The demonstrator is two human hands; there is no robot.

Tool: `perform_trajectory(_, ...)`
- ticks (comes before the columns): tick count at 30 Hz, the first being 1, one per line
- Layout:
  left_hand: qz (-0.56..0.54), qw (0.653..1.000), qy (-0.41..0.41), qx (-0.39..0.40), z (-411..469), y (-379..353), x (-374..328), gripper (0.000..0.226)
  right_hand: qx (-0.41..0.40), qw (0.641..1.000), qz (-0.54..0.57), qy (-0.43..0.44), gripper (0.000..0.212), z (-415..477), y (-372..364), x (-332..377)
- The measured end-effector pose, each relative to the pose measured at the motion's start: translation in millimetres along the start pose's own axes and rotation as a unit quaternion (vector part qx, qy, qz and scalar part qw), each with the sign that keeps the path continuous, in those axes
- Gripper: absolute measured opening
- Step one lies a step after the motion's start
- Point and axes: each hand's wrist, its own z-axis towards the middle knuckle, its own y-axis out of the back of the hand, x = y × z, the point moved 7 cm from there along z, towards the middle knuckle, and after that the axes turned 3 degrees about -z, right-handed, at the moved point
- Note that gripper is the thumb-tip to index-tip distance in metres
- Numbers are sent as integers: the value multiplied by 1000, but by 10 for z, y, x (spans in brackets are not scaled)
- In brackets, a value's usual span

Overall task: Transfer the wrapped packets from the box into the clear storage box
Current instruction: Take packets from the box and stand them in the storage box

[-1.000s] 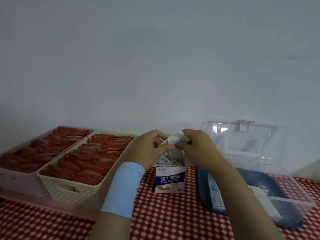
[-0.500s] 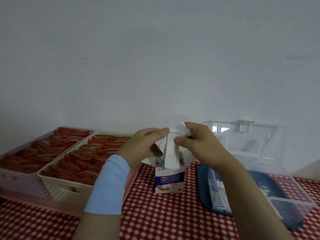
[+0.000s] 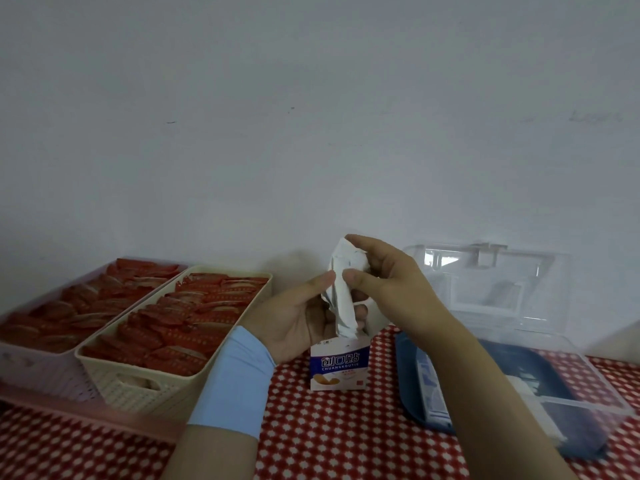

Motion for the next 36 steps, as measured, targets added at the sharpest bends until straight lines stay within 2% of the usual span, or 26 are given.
perform_trajectory(4,18,998,-20,-49,26,83,-42,38,-54,994,-78,-48,68,-3,-29,-71)
perform_trajectory(5,15,997,-31,-65,41,117,-60,42,-65,993,-74,-59,66,-7,-32,-93)
perform_trajectory(7,3,994,-54,-91,62,151,-102,42,-83,993,-48,-67,49,-7,-25,-122)
perform_trajectory(9,-15,991,-72,-111,72,177,-140,36,-76,995,-64,-26,28,2,-18,-77)
perform_trajectory(10,-25,990,-78,-116,77,186,-151,34,-48,996,-75,6,23,-8,-44,-23)
perform_trajectory(11,-34,989,-79,-118,76,195,-153,35,-7,995,-94,44,22,-31,-90,51)
perform_trajectory(13,-45,990,-70,-114,67,179,-148,40,53,979,-165,104,33,-84,-181,167)
perform_trajectory(16,-37,993,-69,-88,58,136,-140,42,18,963,-224,148,39,-66,-179,179)
perform_trajectory(18,-43,995,-69,-65,52,108,-129,40,-7,964,-217,152,36,-60,-159,183)
perform_trajectory(23,-78,995,-48,-27,10,-10,-92,29,11,989,-102,104,40,-96,-130,209)
perform_trajectory(26,-98,993,-52,-29,-1,-37,-102,30,18,989,-104,106,44,-106,-137,234)
perform_trajectory(30,-95,992,-51,-62,3,-40,-128,43,15,983,-128,129,46,-114,-135,260)
perform_trajectory(33,-93,992,-42,-80,11,-17,-122,34,22,976,-153,152,44,-113,-171,275)
perform_trajectory(36,-104,991,-35,-70,12,-18,-112,33,24,978,-153,139,42,-104,-155,240)
